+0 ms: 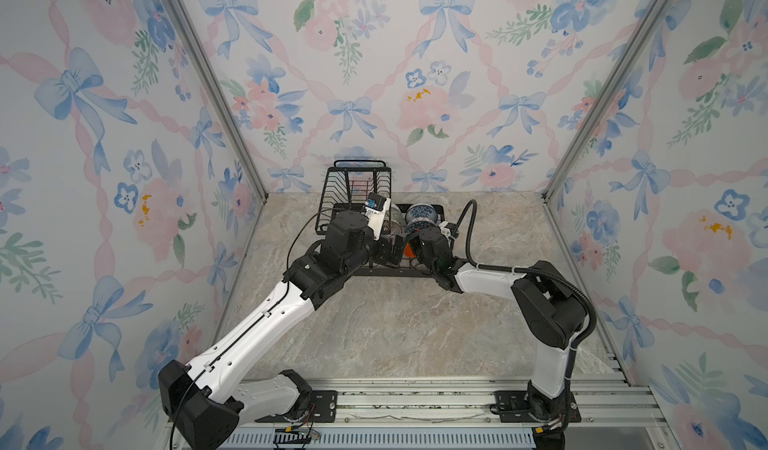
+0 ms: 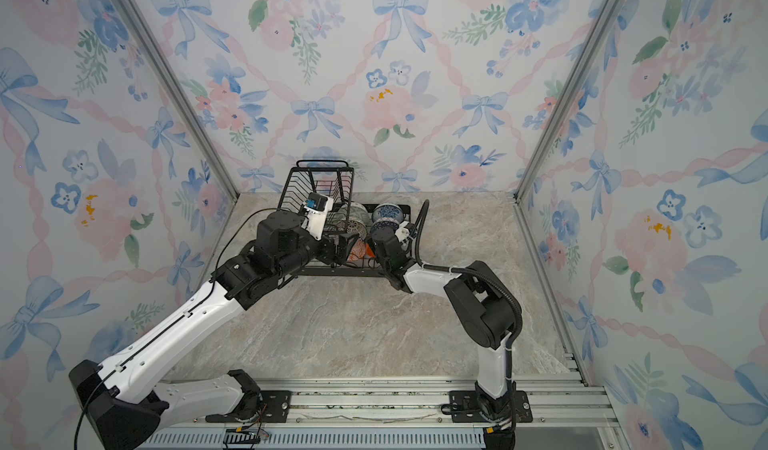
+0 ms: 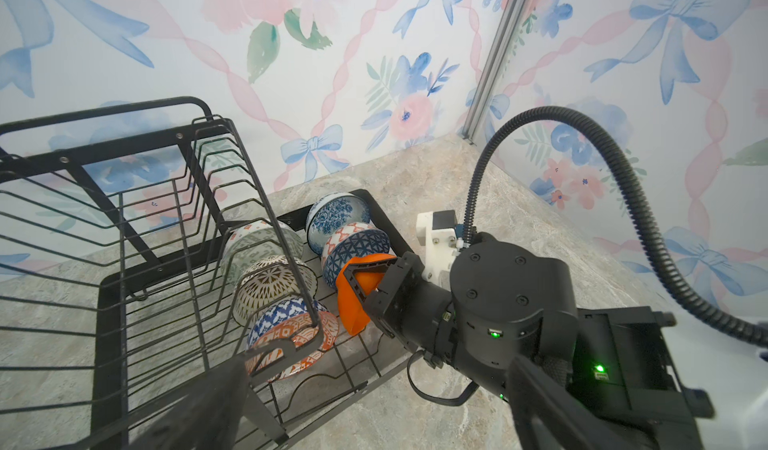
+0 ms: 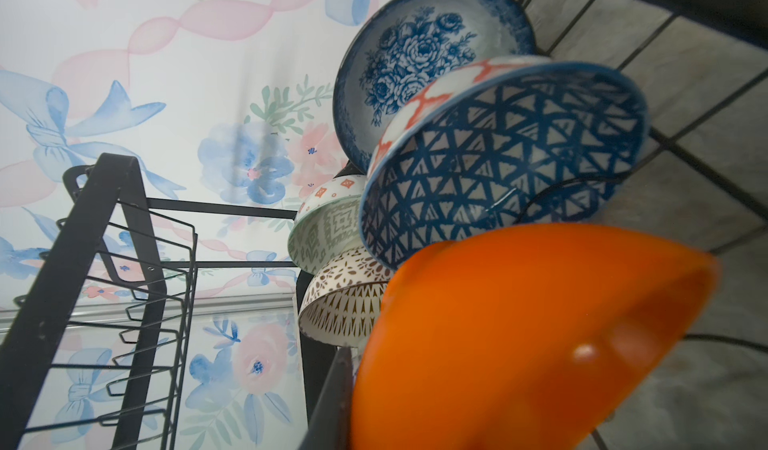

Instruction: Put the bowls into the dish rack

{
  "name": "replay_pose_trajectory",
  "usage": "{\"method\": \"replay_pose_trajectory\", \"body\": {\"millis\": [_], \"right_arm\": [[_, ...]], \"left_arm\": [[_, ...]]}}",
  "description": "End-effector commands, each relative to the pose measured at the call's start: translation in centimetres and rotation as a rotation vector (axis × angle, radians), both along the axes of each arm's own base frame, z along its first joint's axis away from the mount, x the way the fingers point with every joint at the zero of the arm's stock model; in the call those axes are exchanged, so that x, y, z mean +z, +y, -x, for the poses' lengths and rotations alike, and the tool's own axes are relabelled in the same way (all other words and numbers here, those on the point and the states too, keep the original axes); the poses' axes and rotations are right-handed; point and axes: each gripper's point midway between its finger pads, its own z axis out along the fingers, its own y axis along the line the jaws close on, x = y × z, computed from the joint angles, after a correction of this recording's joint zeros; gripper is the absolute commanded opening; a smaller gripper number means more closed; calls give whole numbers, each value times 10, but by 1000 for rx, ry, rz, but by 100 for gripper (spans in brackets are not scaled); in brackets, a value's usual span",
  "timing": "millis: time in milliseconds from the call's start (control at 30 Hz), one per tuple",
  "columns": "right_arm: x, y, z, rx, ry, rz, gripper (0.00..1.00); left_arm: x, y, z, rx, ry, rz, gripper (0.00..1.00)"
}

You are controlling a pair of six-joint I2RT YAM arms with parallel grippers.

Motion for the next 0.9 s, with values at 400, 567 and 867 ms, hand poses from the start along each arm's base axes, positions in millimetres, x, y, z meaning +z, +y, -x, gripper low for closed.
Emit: {"method": "replay_pose_trajectory", "body": {"millis": [400, 567, 867], "right_arm": [[-12, -5, -11, -54, -58, -38, 0], [-16, -5, -14, -54, -45, -36, 0], [-27, -13, -5, -74, 21, -7, 0]], "left_arm": [[-9, -3, -5, 23, -30, -93, 98], [-8, -3, -7, 31, -33, -101, 98], [-14, -2, -8, 42, -23, -105, 98]]}}
